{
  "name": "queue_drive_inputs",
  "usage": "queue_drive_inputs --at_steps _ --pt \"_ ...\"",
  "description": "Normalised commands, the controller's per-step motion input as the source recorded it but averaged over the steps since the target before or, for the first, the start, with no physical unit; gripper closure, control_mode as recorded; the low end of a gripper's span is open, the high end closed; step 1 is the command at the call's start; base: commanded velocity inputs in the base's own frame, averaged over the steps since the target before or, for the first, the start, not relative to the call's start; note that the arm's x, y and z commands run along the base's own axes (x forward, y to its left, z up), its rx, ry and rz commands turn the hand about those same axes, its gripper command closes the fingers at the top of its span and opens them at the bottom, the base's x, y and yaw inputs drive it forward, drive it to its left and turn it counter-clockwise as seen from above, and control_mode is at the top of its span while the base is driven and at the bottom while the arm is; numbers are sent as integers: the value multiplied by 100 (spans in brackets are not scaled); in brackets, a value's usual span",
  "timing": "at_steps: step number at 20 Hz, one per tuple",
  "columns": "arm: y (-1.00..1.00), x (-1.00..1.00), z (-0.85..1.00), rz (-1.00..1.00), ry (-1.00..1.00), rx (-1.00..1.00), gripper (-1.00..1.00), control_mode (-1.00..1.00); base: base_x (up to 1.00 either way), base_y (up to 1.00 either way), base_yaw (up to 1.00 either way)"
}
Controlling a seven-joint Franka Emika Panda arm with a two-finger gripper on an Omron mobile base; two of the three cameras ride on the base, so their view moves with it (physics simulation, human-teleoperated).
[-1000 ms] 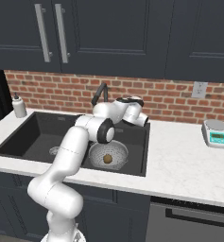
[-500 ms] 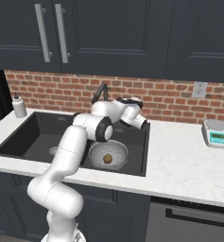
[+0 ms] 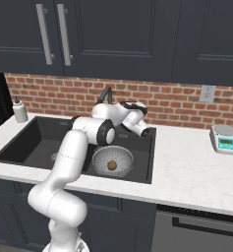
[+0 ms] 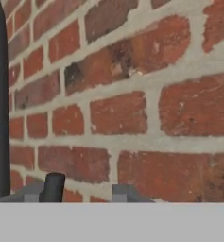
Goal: Put the colander in the sink, put the kiwi in the colander, and turn on the sink faucet and pour water over the colander.
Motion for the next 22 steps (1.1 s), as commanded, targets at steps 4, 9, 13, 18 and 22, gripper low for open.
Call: queue_drive_inputs --at_steps 4,9,13,18,22 --pt "-76 24 0 -19 0 0 100 -100 0 0 0" --pt "-82 22 0 -18 0 0 100 -100 0 0 0" --pt "-91 20 -3 -16 1 0 100 -100 0 0 0" --pt "-96 21 -3 -14 1 0 100 -100 0 0 0" --pt "-86 18 1 -9 1 0 100 -100 0 0 0"
